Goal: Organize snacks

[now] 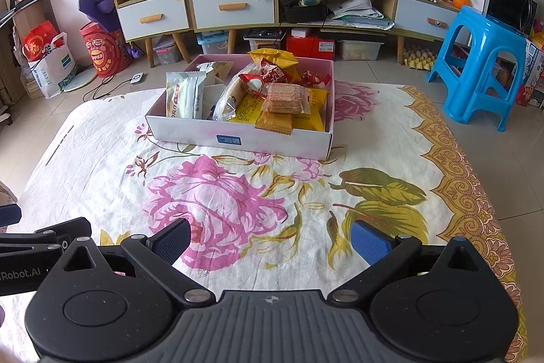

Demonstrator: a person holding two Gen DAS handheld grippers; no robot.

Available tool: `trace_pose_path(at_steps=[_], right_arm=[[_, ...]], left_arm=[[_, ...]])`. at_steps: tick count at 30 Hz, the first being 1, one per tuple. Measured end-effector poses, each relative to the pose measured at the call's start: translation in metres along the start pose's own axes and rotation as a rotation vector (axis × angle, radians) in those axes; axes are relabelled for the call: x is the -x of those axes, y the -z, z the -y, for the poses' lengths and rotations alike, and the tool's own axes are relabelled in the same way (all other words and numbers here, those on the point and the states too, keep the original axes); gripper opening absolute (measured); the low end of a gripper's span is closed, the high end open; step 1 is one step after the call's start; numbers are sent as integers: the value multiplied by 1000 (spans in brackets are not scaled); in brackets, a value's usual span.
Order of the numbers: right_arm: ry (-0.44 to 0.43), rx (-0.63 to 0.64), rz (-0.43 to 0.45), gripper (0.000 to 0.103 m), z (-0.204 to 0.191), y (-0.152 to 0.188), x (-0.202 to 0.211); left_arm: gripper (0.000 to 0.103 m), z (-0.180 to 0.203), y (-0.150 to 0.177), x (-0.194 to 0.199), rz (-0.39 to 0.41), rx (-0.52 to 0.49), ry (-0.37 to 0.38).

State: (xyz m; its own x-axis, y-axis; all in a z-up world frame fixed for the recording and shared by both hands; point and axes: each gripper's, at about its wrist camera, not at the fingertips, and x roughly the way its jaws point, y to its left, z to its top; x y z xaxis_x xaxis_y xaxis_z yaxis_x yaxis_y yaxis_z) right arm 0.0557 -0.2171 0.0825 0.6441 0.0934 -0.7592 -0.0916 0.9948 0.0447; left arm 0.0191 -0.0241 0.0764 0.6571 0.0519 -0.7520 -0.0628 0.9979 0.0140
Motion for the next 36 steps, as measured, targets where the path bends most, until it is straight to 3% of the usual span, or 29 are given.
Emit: trace_pose_path(at_steps=[36], right_arm=[[-1, 1, 3, 94, 0, 0, 3]], left_arm=[[103, -3, -2, 2, -1, 7, 2]])
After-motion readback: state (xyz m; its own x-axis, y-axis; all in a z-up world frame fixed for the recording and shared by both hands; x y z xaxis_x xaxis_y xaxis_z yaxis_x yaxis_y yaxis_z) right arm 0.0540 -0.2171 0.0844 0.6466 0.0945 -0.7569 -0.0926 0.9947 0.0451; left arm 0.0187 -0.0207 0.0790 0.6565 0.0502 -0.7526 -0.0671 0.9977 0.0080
